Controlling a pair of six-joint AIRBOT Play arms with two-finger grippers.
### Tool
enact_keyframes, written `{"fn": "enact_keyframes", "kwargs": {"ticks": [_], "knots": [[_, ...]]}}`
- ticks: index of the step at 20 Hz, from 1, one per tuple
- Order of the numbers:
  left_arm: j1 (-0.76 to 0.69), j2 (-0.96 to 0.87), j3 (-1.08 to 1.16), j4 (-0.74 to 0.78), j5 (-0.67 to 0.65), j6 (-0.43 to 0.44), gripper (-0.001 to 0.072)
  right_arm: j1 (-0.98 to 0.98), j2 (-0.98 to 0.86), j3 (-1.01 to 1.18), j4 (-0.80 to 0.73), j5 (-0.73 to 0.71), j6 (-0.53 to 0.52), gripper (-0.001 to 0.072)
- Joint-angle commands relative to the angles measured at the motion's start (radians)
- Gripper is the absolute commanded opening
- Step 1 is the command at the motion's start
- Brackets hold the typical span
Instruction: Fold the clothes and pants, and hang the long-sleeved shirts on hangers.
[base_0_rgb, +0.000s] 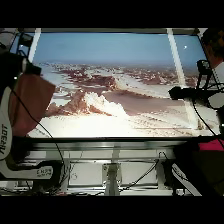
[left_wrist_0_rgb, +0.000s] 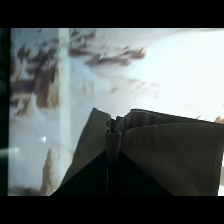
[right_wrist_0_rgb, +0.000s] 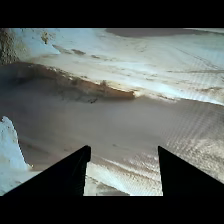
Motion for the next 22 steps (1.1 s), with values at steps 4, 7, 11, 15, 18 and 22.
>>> {"fn": "enact_keyframes", "kwargs": {"ticks": [4,7,11,15,18,22], "knots": [[-0.332,-0.022,0.006,-0.028,0.319,-0.055,0.0016,0.000,-0.001,0.001,0.000,-0.019,0.000,0.0493],[-0.452,-0.077,0.006,-0.027,0.509,-0.093,0.0016,0.000,-0.001,0.001,0.001,-0.029,0.000,0.0493],[-0.585,-0.184,0.006,-0.027,0.663,-0.093,0.0016,0.000,-0.001,0.001,0.000,-0.037,0.000,0.0493],[-0.688,-0.251,0.006,-0.027,0.713,-0.093,0.0015,0.000,-0.001,0.001,0.001,-0.063,0.000,0.0493],[-0.718,-0.254,0.006,-0.027,0.752,-0.093,0.0020,0.000,-0.001,0.001,0.002,-0.087,0.000,0.0493],[-0.696,-0.232,0.007,-0.028,0.716,-0.177,0.0561,0.000,-0.003,0.001,0.000,-0.097,0.000,0.0495]]}}
